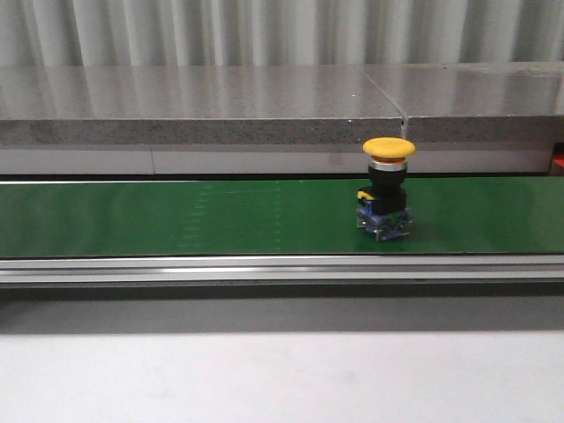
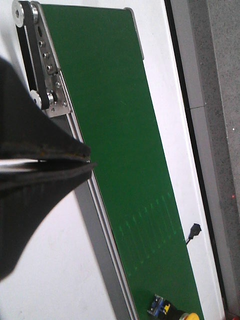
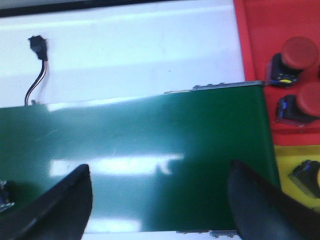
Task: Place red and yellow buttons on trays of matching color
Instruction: 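Move the right gripper back over the belt end toward the yellow button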
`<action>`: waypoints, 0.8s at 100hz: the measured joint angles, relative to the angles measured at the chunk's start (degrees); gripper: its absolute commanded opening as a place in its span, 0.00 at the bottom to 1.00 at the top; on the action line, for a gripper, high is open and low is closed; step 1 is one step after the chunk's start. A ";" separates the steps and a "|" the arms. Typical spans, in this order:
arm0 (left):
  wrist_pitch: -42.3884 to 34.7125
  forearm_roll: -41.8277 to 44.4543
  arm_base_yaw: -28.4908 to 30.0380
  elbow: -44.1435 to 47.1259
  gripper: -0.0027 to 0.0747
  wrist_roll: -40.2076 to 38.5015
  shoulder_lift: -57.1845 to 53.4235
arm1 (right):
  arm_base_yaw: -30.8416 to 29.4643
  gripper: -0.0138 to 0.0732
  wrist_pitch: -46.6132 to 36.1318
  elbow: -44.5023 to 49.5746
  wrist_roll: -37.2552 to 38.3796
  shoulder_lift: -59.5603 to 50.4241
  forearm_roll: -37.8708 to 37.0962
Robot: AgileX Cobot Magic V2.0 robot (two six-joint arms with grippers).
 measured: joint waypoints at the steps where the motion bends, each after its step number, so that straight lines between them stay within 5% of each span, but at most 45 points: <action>1: 0.00 0.00 0.00 0.00 0.01 0.00 0.00 | 0.21 0.81 0.17 0.00 0.00 0.00 0.00; 80: 0.00 0.00 0.00 0.00 0.01 0.00 0.00 | 19.15 0.83 13.27 0.00 -4.71 4.21 0.27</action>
